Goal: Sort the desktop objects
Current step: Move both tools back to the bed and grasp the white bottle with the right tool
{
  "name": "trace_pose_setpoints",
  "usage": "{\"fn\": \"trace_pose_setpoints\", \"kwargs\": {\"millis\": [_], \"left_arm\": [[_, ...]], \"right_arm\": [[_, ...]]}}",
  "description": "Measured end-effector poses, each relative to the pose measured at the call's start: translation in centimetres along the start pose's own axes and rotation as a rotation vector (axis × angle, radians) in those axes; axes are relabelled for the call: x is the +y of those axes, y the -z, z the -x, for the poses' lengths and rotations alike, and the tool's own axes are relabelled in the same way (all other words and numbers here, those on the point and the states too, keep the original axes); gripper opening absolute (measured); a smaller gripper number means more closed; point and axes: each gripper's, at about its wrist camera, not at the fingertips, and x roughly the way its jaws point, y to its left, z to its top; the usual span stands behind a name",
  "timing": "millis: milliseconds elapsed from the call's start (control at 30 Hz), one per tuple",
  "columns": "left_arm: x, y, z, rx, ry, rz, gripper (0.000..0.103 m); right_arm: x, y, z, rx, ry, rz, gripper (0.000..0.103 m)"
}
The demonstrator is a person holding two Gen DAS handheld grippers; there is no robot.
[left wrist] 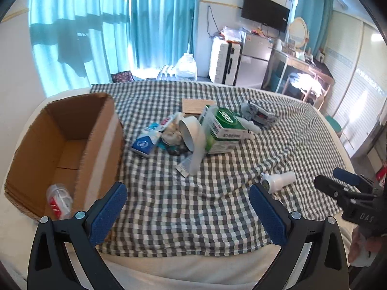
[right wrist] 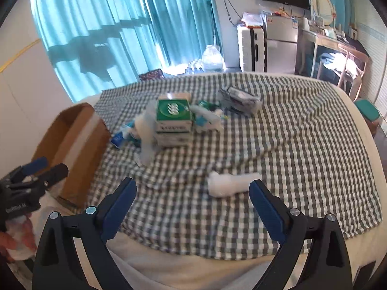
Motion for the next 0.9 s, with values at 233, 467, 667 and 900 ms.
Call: {"fn": "trace_pose_setpoints", "kwargs": {"millis": [233,467,667,900], "left_arm": [[-1.9,0.3,-4.4,0.056,-0.016,-0.041,0.103],[-2.2,0.5,-9.3,0.122,-0.026,-0.041,0.103],[-2.3,-0.2,-13.3,0.169,-0.027,-0.043,0.103],[-2.1,-1.1,-17.3,0.204,-0.037,-0.017,0.103]], "right_arm": [[-2.7,2.0,-4.6,0.091,0.005,-0.034,0.095],[-3.9,1.2,-9.2,0.148,0.034,0.008,0.095],[-4.9,0.6,-12.2,0.19,0.04,0.039,0.095],[-5.9,0.3,-14.2,0.216,0.036,0.03,0.096]]}}
